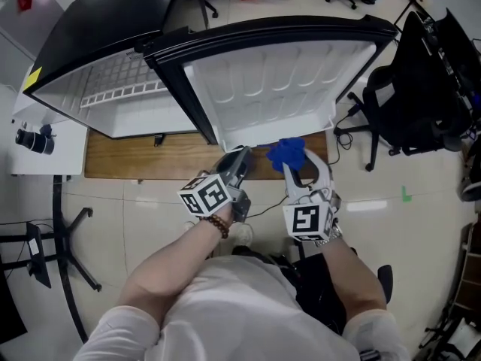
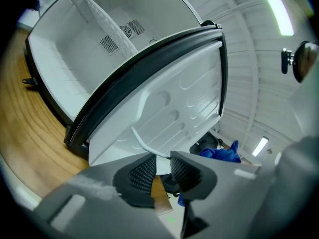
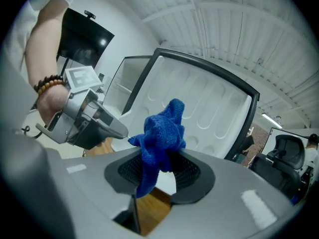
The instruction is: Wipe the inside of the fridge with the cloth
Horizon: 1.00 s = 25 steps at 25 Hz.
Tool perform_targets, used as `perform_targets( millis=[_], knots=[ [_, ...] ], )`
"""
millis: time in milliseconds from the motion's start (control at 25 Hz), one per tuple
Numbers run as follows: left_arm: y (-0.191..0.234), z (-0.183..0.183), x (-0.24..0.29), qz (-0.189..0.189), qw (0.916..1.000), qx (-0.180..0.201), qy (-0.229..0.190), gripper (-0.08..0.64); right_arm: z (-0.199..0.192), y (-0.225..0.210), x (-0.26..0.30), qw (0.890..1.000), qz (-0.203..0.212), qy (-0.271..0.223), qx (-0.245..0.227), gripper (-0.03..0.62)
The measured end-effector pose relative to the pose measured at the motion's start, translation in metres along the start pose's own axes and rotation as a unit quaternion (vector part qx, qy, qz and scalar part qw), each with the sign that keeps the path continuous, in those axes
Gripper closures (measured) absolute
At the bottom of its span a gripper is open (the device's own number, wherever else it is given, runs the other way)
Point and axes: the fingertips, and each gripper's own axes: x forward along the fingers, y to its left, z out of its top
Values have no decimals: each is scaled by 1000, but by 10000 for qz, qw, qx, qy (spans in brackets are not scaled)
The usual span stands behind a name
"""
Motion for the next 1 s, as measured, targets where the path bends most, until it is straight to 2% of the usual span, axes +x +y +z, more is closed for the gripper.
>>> perform_targets(
  millis=[160, 320, 480, 760, 880, 1000],
  knots=[
    [-2, 13, -9, -84, 9993, -315, -195, 487, 34, 9, 4, 9991, 98, -409, 20, 456],
    [1, 24, -13, -168, 9972, -620, -371, 486, 60, 18, 14, 9985, 246, -458, -144, 456],
    [0, 28, -13, -291, 9947, -896, -419, 488, 74, 35, 30, 9974, 428, -584, 24, 456],
    [-1, 31, -13, -371, 9928, -1054, -439, 497, 60, 58, 59, 9952, 930, -15, 320, 456],
    [-1, 29, -14, -371, 9929, -1051, -410, 500, 46, 59, 63, 9948, 928, 234, 358, 457],
    [-1, 30, -14, -392, 9926, -1068, -423, 502, 36, 49, 62, 9964, 751, 280, 268, 457]
  ],
)
